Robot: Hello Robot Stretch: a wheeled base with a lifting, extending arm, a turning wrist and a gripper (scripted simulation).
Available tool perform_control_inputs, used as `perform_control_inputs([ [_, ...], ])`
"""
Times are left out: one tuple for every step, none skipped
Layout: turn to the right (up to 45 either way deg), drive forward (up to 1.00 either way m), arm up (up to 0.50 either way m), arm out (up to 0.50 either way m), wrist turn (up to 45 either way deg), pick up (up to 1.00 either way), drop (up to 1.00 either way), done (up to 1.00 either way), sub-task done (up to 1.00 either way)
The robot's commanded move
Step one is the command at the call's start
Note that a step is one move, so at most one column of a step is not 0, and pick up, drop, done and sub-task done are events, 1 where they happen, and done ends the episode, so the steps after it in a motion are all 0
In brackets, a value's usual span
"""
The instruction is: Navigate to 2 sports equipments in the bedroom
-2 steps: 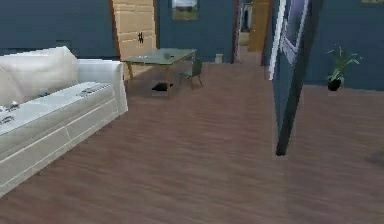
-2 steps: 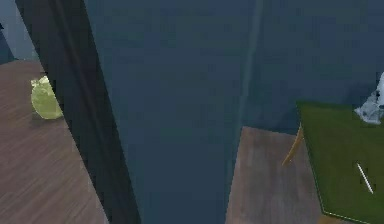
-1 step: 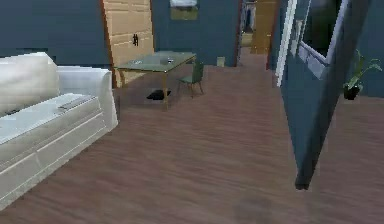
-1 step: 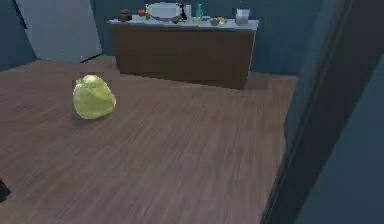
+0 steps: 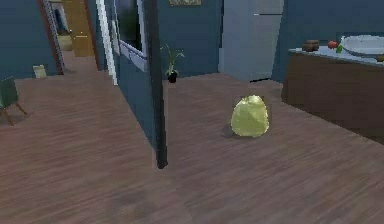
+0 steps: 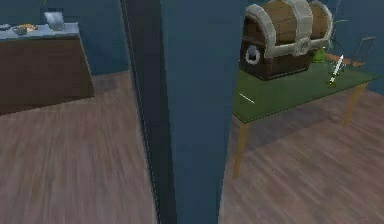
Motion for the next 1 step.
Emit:
perform_control_inputs([
  [12.0,0.0,0.0,0.0,0.0,0.0,0.0,0.0,0.0],
])
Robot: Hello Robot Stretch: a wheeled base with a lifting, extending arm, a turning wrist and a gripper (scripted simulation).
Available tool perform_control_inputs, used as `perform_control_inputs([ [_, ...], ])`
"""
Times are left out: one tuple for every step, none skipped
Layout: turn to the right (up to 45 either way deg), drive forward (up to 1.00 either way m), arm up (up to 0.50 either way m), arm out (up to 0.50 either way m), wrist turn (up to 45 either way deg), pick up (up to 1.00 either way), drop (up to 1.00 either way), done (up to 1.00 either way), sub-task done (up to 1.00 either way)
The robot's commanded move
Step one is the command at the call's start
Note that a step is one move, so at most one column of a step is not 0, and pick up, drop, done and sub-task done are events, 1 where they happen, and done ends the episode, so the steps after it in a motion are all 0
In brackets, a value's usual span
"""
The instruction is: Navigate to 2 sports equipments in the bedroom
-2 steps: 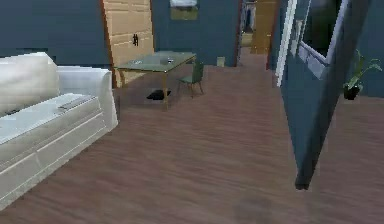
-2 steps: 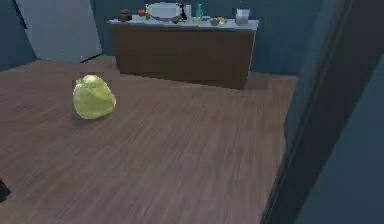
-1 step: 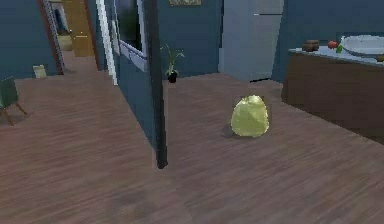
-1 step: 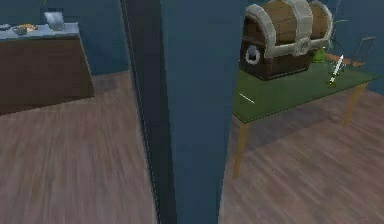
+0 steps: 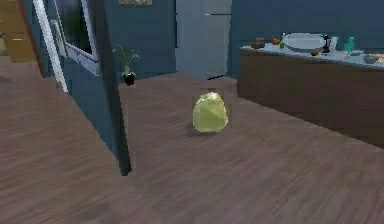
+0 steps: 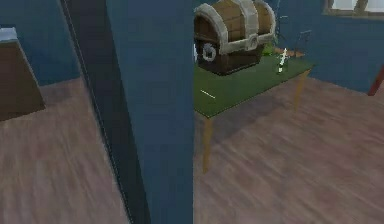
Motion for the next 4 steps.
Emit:
perform_control_inputs([
  [0.0,0.35,0.0,0.0,0.0,0.0,0.0,0.0,0.0],
  [45.0,0.0,0.0,0.0,0.0,0.0,0.0,0.0,0.0],
  [3.0,0.0,0.0,0.0,0.0,0.0,0.0,0.0,0.0],
  [0.0,0.55,0.0,0.0,0.0,0.0,0.0,0.0,0.0],
])
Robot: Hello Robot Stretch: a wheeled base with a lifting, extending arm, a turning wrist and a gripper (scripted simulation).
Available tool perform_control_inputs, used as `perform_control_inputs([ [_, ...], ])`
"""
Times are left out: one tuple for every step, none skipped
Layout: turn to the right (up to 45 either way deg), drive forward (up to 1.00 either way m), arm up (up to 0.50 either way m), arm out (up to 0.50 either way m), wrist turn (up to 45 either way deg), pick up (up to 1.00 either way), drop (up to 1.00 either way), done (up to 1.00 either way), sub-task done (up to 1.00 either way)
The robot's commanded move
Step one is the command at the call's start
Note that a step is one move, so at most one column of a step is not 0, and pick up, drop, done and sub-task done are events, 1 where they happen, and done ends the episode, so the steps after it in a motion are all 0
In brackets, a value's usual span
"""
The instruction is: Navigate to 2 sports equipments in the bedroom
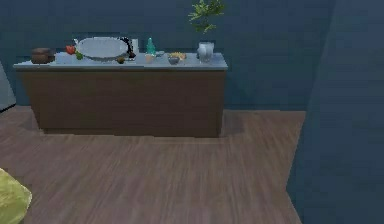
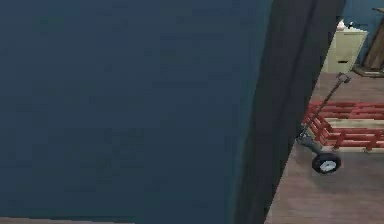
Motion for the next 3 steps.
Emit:
perform_control_inputs([
  [45.0,0.0,0.0,0.0,0.0,0.0,0.0,0.0,0.0],
  [12.0,0.0,0.0,0.0,0.0,0.0,0.0,0.0,0.0],
  [0.0,0.1,0.0,0.0,0.0,0.0,0.0,0.0,0.0],
])
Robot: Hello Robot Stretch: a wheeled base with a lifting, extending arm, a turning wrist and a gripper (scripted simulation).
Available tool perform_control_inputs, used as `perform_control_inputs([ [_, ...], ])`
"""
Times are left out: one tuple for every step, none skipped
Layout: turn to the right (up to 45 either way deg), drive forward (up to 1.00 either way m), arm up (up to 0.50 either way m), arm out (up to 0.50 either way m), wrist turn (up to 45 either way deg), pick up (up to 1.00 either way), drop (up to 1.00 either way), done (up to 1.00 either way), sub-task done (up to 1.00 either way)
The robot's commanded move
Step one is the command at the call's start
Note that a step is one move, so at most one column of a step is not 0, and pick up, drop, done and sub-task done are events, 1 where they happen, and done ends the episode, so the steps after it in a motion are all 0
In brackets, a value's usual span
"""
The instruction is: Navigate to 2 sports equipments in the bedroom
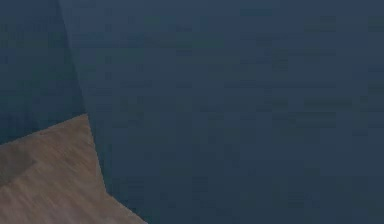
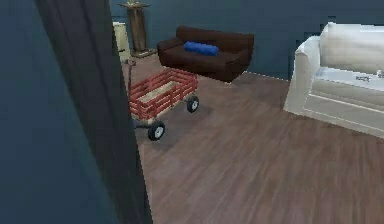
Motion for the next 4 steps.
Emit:
perform_control_inputs([
  [-39.0,0.0,0.0,0.0,0.0,0.0,0.0,0.0,0.0],
  [0.0,1.0,0.0,0.0,0.0,0.0,0.0,0.0,0.0],
  [-6.0,0.0,0.0,0.0,0.0,0.0,0.0,0.0,0.0],
  [0.0,0.8,0.0,0.0,0.0,0.0,0.0,0.0,0.0],
])
